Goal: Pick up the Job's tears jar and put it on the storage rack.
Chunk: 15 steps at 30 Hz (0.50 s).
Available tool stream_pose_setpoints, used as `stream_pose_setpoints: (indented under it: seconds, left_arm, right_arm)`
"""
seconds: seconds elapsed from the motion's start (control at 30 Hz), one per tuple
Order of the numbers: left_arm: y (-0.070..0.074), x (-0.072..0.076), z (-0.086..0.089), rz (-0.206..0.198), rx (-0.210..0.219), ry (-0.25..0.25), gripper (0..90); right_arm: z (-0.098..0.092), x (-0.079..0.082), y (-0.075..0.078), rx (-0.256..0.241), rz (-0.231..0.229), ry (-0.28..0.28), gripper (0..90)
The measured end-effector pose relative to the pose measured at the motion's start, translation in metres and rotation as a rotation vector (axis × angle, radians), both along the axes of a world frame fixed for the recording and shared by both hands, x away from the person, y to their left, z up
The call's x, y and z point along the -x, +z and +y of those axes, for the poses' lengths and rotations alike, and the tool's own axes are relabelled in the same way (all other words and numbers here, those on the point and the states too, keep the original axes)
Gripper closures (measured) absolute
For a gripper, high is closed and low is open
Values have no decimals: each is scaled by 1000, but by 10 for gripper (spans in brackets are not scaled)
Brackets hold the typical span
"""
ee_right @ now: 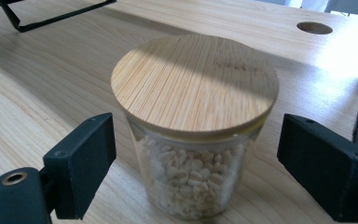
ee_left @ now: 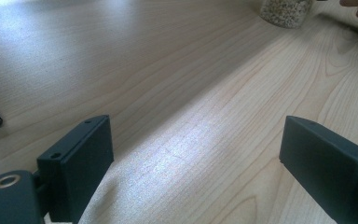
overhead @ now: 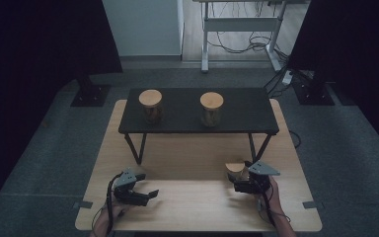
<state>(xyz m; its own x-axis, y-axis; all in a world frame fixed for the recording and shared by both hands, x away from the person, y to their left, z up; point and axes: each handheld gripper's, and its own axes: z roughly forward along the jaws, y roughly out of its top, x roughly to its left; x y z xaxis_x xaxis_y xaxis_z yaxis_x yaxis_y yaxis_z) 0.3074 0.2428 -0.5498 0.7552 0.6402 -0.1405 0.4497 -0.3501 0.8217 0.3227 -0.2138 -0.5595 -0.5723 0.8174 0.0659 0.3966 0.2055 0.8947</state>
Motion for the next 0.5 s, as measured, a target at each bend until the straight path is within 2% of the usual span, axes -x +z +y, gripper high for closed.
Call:
stream_pose_setpoints:
  seconds: [0.23,0.5]
  left_arm:
    - [0,0,0,0,1,-1,92]
    - [0,0,0,-2,1,-6,92]
  right_arm:
    - [7,-7,-1,13,11,-11,135]
    - [14,-13,-3,23,25,-4,214]
